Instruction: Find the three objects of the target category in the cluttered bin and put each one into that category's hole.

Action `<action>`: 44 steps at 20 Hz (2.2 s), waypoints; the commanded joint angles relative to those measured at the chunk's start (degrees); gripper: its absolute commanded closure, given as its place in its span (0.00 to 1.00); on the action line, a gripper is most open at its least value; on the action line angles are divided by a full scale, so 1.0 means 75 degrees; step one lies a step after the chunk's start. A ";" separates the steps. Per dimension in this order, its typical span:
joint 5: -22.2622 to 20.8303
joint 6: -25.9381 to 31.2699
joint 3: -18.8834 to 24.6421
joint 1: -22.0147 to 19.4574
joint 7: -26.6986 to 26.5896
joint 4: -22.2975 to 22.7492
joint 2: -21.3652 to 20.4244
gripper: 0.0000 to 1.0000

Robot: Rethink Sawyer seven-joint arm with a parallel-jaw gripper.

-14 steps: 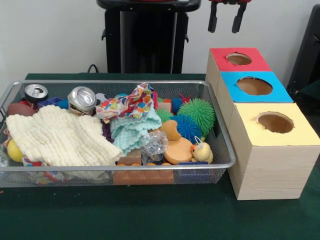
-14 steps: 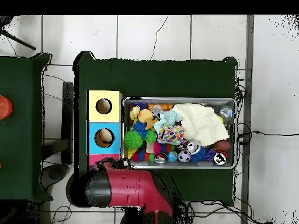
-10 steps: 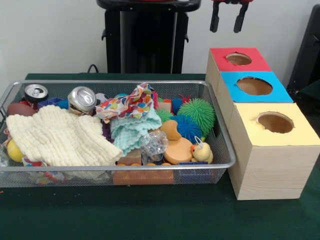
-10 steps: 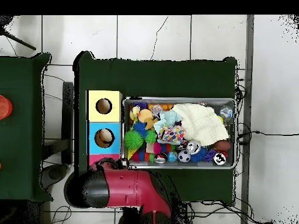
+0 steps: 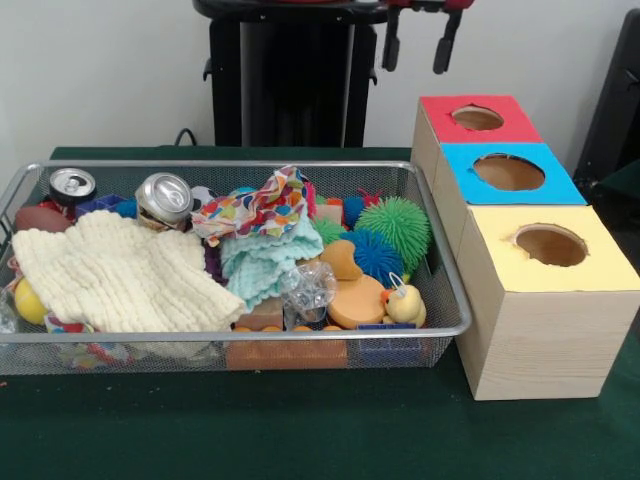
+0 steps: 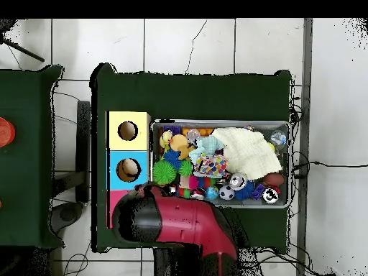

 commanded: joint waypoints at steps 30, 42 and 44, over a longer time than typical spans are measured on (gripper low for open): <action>-0.1218 0.2571 0.2139 -0.1043 -0.0649 -0.5014 0.3037 0.00; -0.1421 0.2873 0.2606 -0.1884 -0.1648 -0.5532 0.3216 0.00; -0.1463 0.3081 0.2649 -0.2021 -0.1789 -0.5568 0.3120 0.00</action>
